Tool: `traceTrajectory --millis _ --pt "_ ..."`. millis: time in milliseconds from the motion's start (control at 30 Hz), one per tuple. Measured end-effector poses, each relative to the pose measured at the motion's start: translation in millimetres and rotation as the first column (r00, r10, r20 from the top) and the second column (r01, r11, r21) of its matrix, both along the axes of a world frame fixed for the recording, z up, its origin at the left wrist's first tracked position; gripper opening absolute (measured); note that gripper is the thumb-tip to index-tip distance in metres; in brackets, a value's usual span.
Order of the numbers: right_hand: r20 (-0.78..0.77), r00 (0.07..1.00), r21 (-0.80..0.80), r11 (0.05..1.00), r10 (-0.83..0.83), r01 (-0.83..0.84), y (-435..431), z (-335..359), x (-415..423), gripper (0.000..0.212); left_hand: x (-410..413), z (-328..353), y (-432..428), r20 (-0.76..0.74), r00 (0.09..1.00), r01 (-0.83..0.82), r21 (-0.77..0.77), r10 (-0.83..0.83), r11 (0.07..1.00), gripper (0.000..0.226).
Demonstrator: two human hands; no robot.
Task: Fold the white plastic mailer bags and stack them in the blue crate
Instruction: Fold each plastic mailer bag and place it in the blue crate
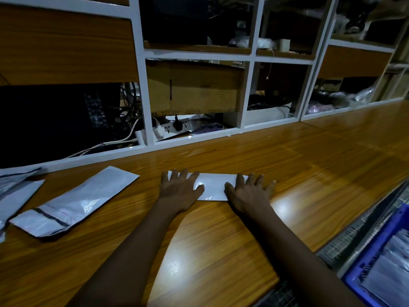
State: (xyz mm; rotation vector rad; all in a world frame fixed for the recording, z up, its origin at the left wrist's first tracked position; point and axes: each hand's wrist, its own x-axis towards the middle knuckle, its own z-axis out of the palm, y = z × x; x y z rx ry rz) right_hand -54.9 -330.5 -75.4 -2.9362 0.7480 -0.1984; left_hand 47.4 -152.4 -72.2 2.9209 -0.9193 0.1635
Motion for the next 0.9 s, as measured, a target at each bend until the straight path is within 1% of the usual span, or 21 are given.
traceTrajectory --millis 67,100,167,200,233,267,300,367,467,567,633,733,833,900 --pt "0.072 0.997 -0.062 0.998 0.015 -0.011 2.8 3.3 1.4 0.073 -5.1 2.3 -4.3 0.032 0.999 0.021 0.025 -0.022 0.999 0.059" --pt "0.096 0.994 -0.099 0.994 0.059 -0.05 4.7 3.7 3.8 0.071 -8.6 2.4 -7.7 0.059 0.997 0.051 0.042 -0.054 0.998 0.058" --pt "0.091 0.98 -0.158 0.974 0.176 -0.161 9.4 2.0 9.1 0.065 -17.0 1.0 -17.7 0.1 0.987 0.118 0.074 -0.125 0.99 0.055" --pt "0.071 0.973 -0.168 0.964 0.221 -0.207 10.1 -0.1 11.8 0.066 -20.0 0.5 -24.0 0.101 0.985 0.136 0.076 -0.143 0.988 0.055" --pt "0.059 0.967 -0.175 0.956 0.247 -0.234 8.8 -2.5 13.8 0.072 -21.7 0.2 -30.4 0.095 0.984 0.145 0.071 -0.152 0.987 0.054" --pt "0.051 0.966 -0.184 0.953 0.254 -0.241 4.9 -5.3 16.0 0.078 -21.3 -0.2 -36.5 0.089 0.983 0.153 0.061 -0.158 0.986 0.054" --pt "0.058 0.969 -0.187 0.956 0.24 -0.226 -0.8 -7.9 17.9 0.079 -19.9 0.1 -41.8 0.079 0.984 0.158 0.035 -0.161 0.987 0.054" --pt "0.083 0.977 -0.17 0.969 0.198 -0.182 -12.3 -9.4 20.2 0.074 -14.6 0.1 -51.5 0.056 0.984 0.168 -0.017 -0.167 0.986 0.053" --pt "0.085 0.984 -0.148 0.979 0.157 -0.144 -21.3 -6.7 23.6 0.063 -9.9 2.0 -63.3 0.081 0.982 0.173 -0.026 -0.17 0.985 0.055" --pt "0.122 0.974 -0.204 0.965 0.192 -0.165 -22.4 0.0 25.4 0.057 -10.4 10.9 -72.9 0.162 0.975 0.163 -0.059 -0.152 0.985 0.052" --pt "0.187 0.958 -0.196 0.964 0.216 -0.179 -21.7 6.2 26.3 0.057 -11.7 15.9 -77.7 0.179 0.971 0.174 -0.082 -0.157 0.981 0.052" --pt "0.239 0.942 -0.159 0.967 0.234 -0.199 -19.4 11.4 30.7 0.058 -9.1 16.9 -85.0 0.17 0.974 0.165 -0.062 -0.152 0.984 0.054" --pt "0.154 0.957 -0.118 0.966 0.245 -0.228 -21.2 8.2 38.2 0.055 -5.1 14.1 -89.5 0.13 0.981 0.145 -0.003 -0.143 0.989 0.06" --pt "0.094 0.958 -0.11 0.959 0.27 -0.26 -23.5 3.2 42.2 0.061 -3.8 12.2 -89.2 0.1 0.983 0.153 0.027 -0.155 0.988 0.065"
